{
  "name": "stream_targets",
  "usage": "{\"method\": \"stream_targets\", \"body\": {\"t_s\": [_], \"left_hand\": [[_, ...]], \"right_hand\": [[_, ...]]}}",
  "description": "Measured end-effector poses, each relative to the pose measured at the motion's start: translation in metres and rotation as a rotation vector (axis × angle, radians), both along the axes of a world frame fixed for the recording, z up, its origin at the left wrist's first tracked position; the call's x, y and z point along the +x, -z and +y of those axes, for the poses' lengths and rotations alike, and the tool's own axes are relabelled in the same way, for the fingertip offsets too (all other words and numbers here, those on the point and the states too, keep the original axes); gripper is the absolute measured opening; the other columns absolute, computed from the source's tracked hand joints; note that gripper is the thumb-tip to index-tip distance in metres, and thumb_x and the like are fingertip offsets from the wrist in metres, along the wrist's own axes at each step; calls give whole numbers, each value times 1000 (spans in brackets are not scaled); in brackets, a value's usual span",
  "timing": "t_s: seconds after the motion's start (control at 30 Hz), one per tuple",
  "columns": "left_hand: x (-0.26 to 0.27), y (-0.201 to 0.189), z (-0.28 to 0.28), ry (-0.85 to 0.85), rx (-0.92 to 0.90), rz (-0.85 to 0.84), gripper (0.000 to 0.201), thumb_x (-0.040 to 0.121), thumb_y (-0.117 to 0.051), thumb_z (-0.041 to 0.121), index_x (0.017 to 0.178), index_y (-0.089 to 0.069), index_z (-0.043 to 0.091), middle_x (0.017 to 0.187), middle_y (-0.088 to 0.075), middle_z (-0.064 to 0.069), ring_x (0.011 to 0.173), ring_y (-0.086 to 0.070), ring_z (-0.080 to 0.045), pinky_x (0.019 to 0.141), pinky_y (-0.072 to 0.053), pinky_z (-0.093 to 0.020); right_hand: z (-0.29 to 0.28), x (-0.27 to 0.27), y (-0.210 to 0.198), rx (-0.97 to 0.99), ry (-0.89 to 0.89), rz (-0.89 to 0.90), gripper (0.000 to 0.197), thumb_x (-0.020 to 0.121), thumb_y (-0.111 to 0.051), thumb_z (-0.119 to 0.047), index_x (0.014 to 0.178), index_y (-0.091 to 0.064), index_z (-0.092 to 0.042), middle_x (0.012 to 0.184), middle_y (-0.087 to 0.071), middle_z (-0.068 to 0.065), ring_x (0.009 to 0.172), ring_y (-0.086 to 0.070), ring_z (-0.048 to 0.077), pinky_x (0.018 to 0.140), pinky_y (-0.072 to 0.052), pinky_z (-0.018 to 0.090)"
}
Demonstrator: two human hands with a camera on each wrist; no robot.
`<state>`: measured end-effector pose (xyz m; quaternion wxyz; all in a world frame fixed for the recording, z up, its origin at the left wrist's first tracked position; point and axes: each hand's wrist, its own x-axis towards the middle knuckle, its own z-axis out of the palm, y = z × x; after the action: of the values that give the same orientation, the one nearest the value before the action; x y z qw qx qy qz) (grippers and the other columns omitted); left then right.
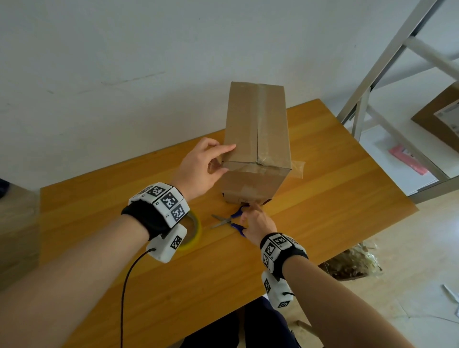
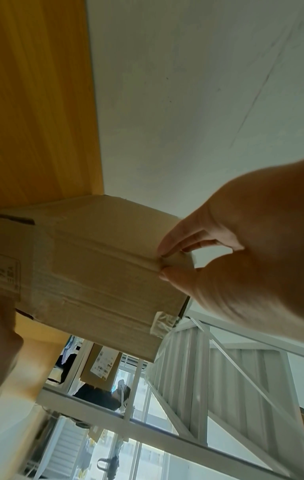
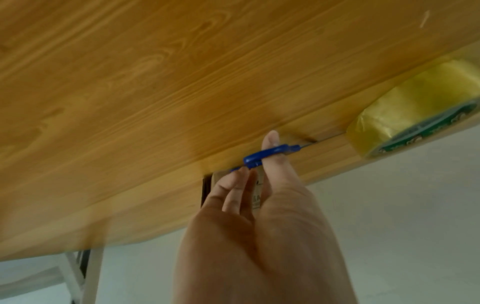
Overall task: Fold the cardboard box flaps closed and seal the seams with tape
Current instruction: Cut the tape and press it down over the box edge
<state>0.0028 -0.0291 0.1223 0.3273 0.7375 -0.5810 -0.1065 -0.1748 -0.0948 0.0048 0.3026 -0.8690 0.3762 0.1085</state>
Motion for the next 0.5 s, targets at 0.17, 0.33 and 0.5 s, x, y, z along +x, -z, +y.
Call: {"method": "stream_targets", "body": {"t_s": [0.17, 0.33, 0.5], "left_hand": [[-1, -2, 4, 0, -1, 7, 51, 80, -69, 11, 128, -54, 19, 115, -52, -3, 78, -59, -15, 75, -56, -34], [0, -4, 9, 23, 28, 28, 56, 80, -68, 6, 131, -51, 20, 123, -54, -1, 81, -61, -14, 75, -56, -31], [-4, -7, 21, -18, 79, 34, 63, 82, -65, 4, 138, -42, 21, 130, -51, 1, 91, -58, -13, 79, -55, -27]], "right_hand": [[0, -2, 7, 67, 15, 28, 22, 86, -66, -12, 107, -69, -14, 112, -67, 8, 100, -62, 24, 81, -53, 33], [3, -5, 10, 105, 68, -10, 28, 91, -52, -6, 114, -67, -13, 118, -65, 9, 108, -60, 25, 90, -51, 35], [7, -13, -12, -40, 131, -273, 23, 93, -48, -9, 107, -66, -12, 105, -68, 8, 93, -63, 25, 76, -53, 37]]}}
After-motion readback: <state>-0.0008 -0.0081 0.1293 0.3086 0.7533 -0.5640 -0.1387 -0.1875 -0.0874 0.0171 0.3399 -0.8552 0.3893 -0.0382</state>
